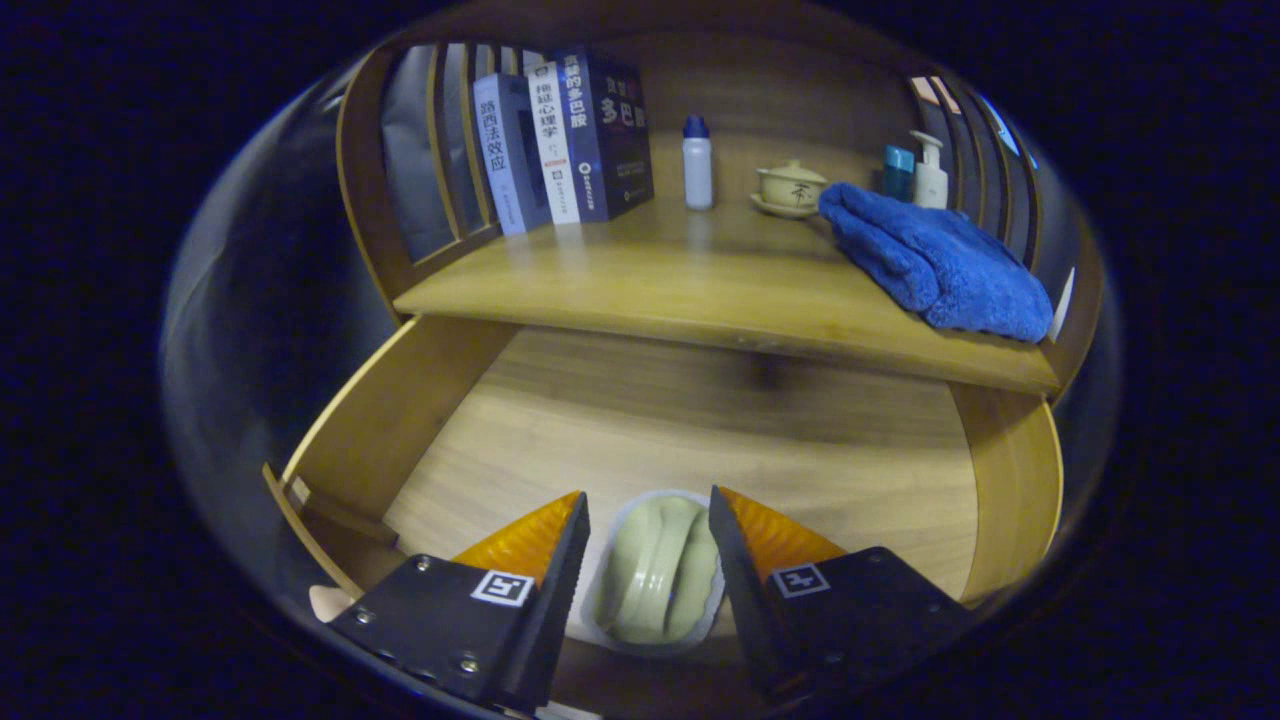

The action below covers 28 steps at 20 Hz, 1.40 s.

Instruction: Pull open the drawer, take out the items inside it, and place them on the countertop above the cabinet.

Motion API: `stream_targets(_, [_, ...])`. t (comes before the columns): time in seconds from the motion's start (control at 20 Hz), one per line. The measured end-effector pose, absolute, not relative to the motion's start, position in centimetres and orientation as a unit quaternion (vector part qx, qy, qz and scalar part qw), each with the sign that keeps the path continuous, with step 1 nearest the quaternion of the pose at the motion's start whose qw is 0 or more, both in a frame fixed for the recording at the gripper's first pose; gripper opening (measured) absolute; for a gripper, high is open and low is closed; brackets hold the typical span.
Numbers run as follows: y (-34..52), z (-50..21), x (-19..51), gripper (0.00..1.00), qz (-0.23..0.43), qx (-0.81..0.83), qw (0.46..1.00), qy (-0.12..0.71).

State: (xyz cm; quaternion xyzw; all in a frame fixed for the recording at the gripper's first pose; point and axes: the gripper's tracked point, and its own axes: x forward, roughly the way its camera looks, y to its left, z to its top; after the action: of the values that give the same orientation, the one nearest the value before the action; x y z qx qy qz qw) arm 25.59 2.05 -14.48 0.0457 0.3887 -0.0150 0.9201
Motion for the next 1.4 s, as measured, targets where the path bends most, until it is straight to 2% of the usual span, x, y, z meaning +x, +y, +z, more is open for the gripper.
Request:
stream_targets(0.15, [1.8, -15.7, 25.3, 0.32, -0.015, 0.046, 0.912, 0.407])
stream_targets(0.2, [1.5, -16.0, 26.1, 0.32, -0.02, 0.051, 0.914, 0.402])
stream_targets(0.3, [1.5, -15.2, 25.4, 0.16, -0.016, 0.067, 0.915, 0.398])
stream_targets(0.9, [1.1, -4.5, 27.9, 0.15, -0.015, 0.087, 0.957, 0.276])
stream_targets(1.4, [-2.2, -0.6, 37.9, 0.15, -0.099, 0.075, 0.975, 0.183])
